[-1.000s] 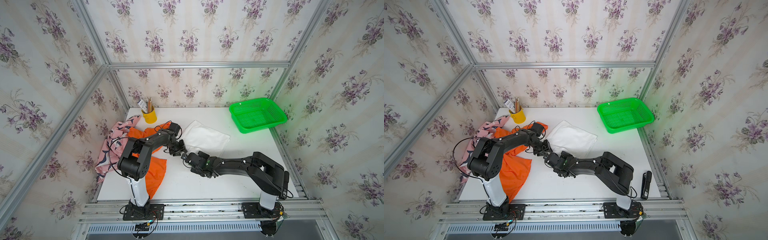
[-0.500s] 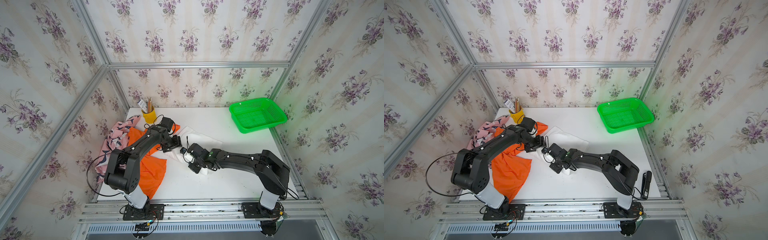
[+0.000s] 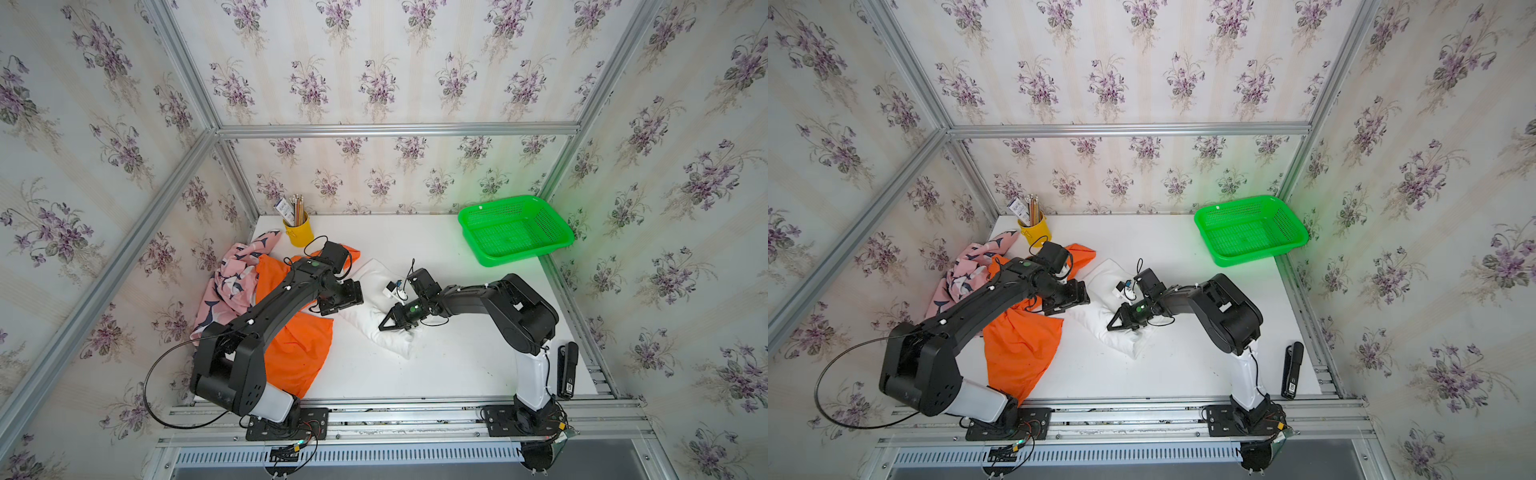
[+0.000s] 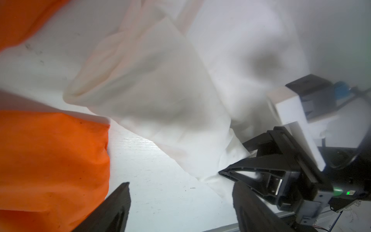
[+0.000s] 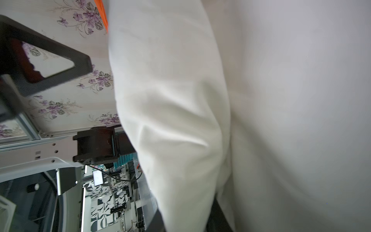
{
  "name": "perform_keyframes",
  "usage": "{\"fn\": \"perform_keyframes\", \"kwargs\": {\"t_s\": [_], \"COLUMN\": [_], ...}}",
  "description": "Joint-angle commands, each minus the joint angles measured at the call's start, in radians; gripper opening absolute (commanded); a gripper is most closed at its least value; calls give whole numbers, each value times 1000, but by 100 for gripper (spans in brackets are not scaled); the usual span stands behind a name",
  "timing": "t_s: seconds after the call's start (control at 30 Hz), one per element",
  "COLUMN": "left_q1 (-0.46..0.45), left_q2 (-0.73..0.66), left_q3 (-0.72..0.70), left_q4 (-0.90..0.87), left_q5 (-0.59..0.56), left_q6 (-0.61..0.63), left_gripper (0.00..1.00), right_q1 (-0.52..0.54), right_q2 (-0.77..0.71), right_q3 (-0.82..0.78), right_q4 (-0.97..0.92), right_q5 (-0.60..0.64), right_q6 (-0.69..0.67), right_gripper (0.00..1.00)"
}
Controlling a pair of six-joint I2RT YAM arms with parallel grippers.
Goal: Roll up the shorts
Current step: Roll the shorts at the center of the board.
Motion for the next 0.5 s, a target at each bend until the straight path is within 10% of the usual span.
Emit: {"fn": "perform_keyframes", "kwargs": {"t_s": [0.0, 0.23, 0.47], "left_q1": [-9, -7, -7], "left_q2": [45, 231, 286], "left_q3": [-35, 29, 84], "left_q4": [77, 132, 109], "left_q5": [8, -26, -15], "left_q6": [-60, -26, 17], "left_gripper": [83, 70, 63], "right_q1": [-14, -5, 245], "right_q2": [19, -176, -398], "right_q3": [-3, -10, 85], "right_q4": [-59, -302, -577], "right_q5": [51, 352, 1130], "right_q6": [20, -155, -423], "right_gripper": [32, 57, 78]}}
